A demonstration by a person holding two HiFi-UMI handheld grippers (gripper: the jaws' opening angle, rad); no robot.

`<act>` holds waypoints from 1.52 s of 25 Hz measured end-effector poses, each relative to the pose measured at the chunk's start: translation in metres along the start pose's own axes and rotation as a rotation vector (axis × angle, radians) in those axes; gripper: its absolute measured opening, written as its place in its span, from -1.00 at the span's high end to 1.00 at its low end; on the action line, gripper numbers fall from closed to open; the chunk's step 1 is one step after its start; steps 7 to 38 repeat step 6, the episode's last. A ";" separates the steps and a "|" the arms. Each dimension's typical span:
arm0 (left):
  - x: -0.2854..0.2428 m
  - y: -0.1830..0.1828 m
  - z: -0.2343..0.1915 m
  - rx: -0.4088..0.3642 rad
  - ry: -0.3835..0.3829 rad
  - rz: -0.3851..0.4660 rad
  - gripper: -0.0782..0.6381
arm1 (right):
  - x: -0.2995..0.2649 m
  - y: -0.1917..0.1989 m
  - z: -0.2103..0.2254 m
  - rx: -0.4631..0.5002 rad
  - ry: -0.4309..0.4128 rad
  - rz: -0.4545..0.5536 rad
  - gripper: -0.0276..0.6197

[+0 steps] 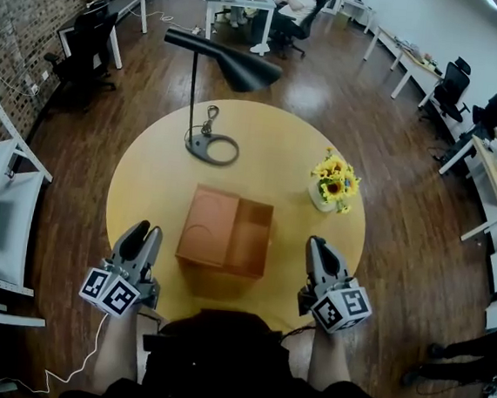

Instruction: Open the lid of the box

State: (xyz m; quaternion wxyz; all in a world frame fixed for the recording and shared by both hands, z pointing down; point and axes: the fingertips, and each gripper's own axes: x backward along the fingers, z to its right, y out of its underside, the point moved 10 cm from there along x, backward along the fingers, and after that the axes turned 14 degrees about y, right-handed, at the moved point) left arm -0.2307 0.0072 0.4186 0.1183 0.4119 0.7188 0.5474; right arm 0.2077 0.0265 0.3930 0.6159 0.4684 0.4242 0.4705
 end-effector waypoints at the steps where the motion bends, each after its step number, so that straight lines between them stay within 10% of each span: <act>1: 0.000 0.000 0.000 0.001 0.000 -0.001 0.38 | 0.000 0.000 0.000 0.001 0.000 0.000 0.91; 38: -0.003 0.002 -0.003 0.015 -0.002 -0.010 0.38 | -0.001 0.000 0.000 -0.011 0.001 -0.010 0.91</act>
